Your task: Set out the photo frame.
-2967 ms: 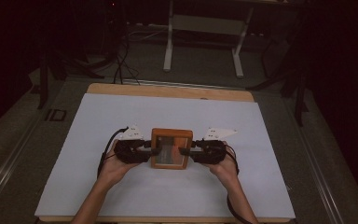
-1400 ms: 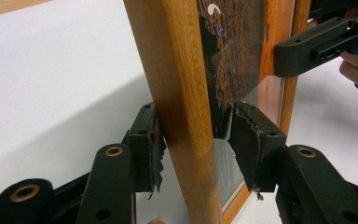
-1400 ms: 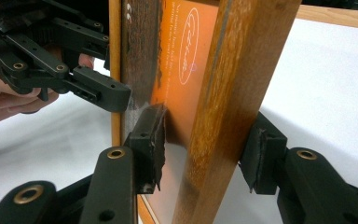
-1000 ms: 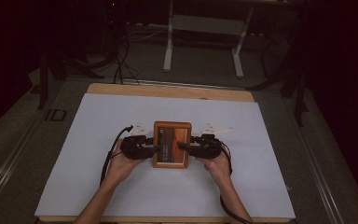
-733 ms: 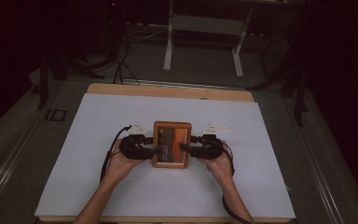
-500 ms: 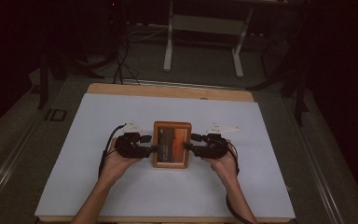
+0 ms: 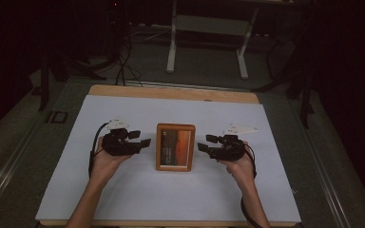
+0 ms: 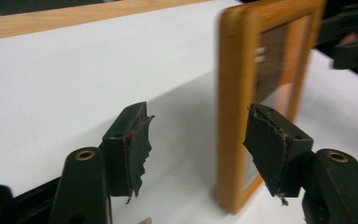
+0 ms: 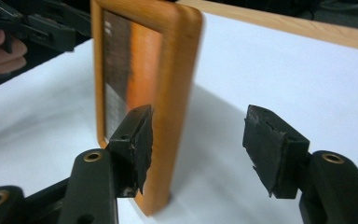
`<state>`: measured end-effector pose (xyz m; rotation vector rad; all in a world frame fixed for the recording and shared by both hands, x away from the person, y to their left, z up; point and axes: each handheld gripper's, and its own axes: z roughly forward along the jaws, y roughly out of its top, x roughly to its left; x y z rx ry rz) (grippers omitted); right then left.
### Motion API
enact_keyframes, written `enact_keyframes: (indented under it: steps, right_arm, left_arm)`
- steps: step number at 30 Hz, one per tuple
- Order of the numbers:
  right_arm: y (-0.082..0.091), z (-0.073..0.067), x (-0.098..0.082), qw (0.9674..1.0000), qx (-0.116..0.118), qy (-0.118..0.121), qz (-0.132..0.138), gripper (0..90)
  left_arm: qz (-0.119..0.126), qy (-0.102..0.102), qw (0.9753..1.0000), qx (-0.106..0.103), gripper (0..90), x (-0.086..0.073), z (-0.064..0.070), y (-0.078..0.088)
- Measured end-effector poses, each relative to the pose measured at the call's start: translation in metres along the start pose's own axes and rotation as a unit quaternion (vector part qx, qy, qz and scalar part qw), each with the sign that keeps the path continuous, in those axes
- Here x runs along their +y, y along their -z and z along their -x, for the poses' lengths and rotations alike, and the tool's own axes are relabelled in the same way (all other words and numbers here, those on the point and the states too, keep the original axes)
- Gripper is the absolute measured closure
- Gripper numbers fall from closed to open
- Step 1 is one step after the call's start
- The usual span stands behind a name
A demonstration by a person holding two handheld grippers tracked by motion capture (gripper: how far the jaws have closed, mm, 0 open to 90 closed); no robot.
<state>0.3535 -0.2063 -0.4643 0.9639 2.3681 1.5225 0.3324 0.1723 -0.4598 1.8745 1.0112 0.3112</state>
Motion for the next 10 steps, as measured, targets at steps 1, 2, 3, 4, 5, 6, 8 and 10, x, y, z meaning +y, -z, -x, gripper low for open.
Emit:
enact_keyframes:
  steps: [1, 2, 3, 4, 5, 6, 8, 10]
  right_arm:
    - [0.001, 0.003, -0.001, 1.0000, -0.002, -0.003, -0.003, 41.3]
    - [0.003, 0.006, -0.003, 0.9999, -0.008, -0.007, -0.009, 41.1]
    - [0.004, 0.008, -0.004, 0.9998, -0.014, -0.009, -0.013, 40.9]
    - [0.004, 0.011, -0.006, 0.9994, -0.024, -0.010, -0.021, 40.7]
    - [0.004, 0.014, -0.008, 0.9990, -0.034, -0.011, -0.028, 40.5]
    - [0.005, 0.017, -0.010, 0.9983, -0.043, -0.015, -0.036, 40.4]
    - [0.006, 0.022, -0.015, 0.9971, -0.056, -0.023, -0.046, 39.8]
    - [0.006, 0.027, -0.020, 0.9948, -0.077, -0.024, -0.062, 38.9]
  left_arm:
    - [0.000, 0.000, 0.9999, 0.015, 39.8, -0.001, -0.003, 0.001]
    - [-0.002, 0.000, 0.9997, 0.023, 39.8, -0.002, -0.004, 0.002]
    - [-0.004, 0.001, 0.9995, 0.030, 39.8, -0.003, -0.006, 0.002]
    - [-0.007, 0.002, 0.9993, 0.037, 39.7, -0.004, -0.008, 0.002]
    - [-0.011, 0.002, 0.9989, 0.045, 39.7, -0.005, -0.010, 0.002]
    - [-0.017, 0.000, 0.9985, 0.052, 39.6, -0.007, -0.012, 0.001]
    - [-0.027, -0.001, 0.9977, 0.063, 39.6, -0.010, -0.015, -0.002]
    - [-0.034, -0.003, 0.9955, 0.089, 39.7, -0.014, -0.017, -0.006]
